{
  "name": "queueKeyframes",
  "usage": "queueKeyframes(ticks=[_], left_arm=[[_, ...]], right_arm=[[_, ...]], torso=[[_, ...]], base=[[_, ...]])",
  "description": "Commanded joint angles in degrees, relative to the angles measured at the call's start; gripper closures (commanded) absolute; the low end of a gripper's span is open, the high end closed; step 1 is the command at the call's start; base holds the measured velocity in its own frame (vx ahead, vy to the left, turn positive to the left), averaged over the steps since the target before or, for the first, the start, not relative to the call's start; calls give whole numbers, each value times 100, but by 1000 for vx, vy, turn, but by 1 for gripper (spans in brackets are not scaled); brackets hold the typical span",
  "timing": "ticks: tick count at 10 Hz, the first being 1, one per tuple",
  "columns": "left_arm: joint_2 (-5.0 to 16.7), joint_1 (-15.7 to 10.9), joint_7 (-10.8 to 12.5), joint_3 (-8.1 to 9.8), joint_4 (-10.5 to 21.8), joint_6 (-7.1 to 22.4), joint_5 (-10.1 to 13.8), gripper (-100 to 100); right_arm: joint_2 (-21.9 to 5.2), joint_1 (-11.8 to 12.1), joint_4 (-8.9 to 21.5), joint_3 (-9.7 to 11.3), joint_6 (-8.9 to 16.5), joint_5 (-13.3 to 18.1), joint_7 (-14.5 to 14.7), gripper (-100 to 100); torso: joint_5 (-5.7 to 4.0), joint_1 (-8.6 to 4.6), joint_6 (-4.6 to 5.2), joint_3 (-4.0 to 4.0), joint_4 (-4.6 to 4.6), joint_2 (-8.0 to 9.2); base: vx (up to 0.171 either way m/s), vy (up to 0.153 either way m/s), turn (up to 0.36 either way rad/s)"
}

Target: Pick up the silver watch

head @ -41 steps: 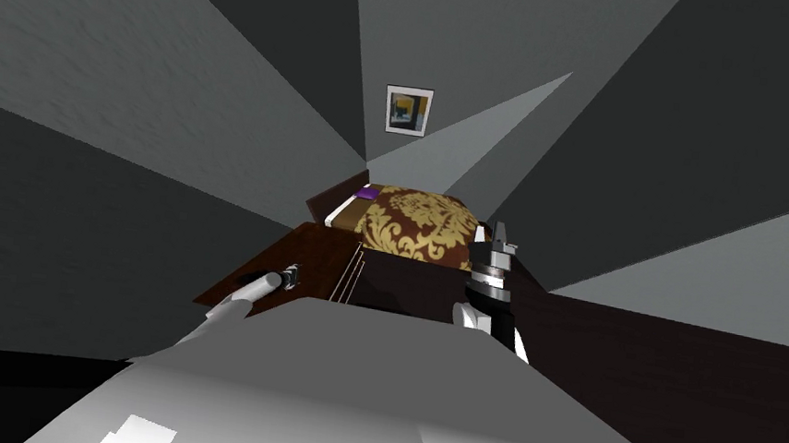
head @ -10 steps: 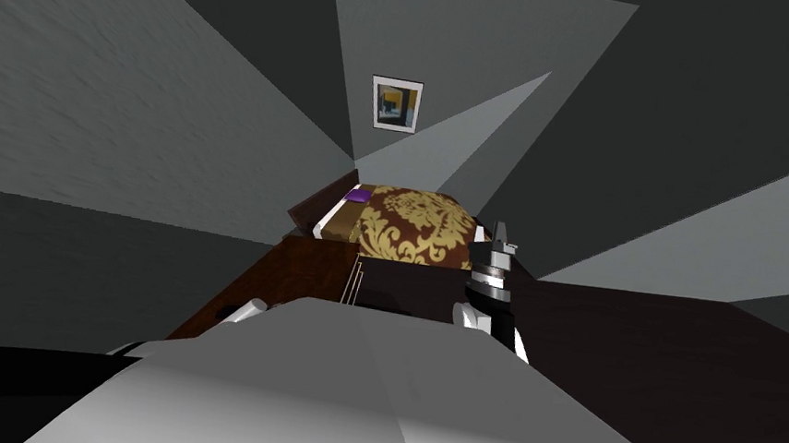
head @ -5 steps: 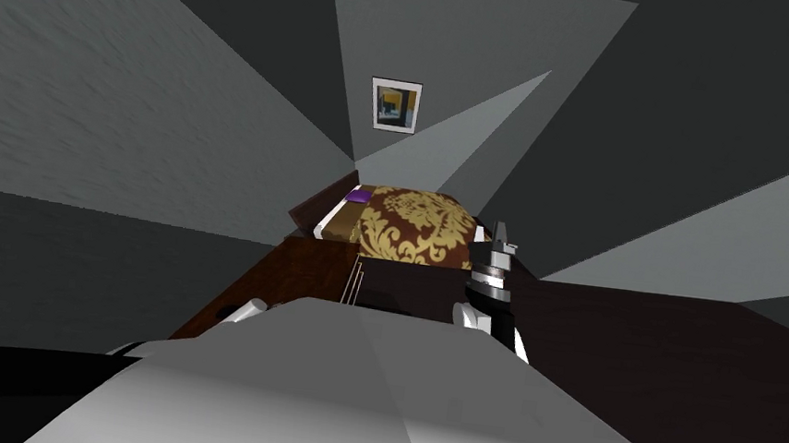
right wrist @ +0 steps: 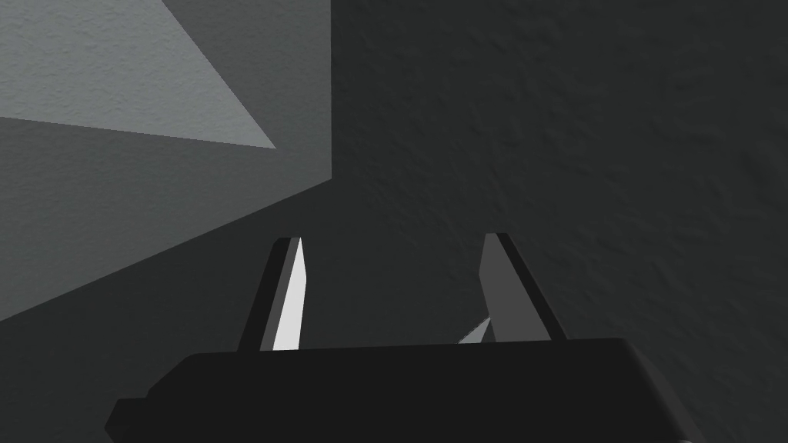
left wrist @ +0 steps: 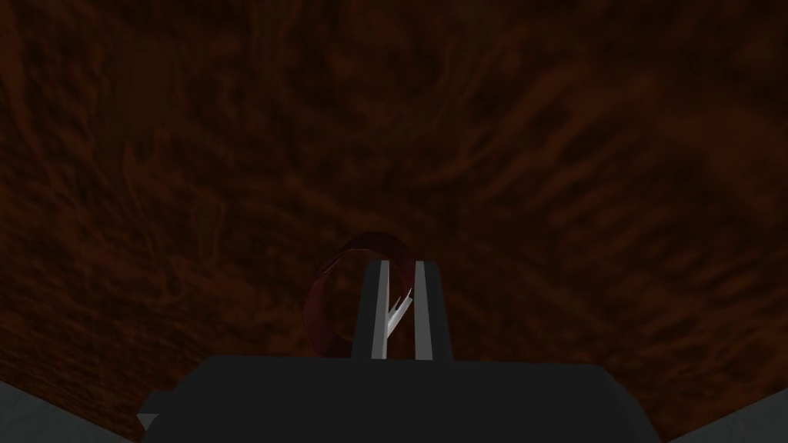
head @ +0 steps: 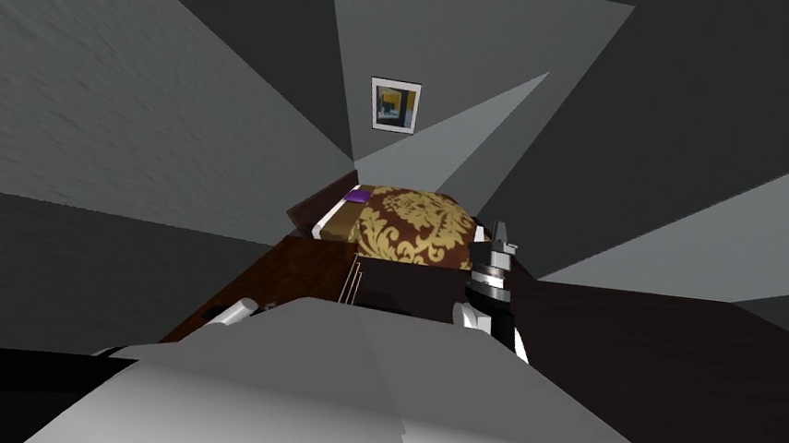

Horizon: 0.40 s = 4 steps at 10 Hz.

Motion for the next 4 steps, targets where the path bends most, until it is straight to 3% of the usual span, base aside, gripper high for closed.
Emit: queueKeyframes(ticks=[1,2,3,4], left_arm=[[21,-38,-169,34,109,-6,88,100],[119,-3,-243,48,87,81,189,100],[60,-15,-152,29,76,32,117,100],[66,-18,-180,32,86,37,130,0]], right_arm=[[0,0,0,0,0,0,0,0],[0,0,0,0,0,0,0,0],[0,0,0,0,0,0,0,0],[0,0,0,0,0,0,0,0]], torso=[[0,0,0,0,0,0],[1,5,0,2,0,4],[0,3,0,3,1,6],[2,9,1,3,1,6]], base=[[-1,-35,-2],[-5,-44,-3],[-2,-22,5],[0,0,0]])
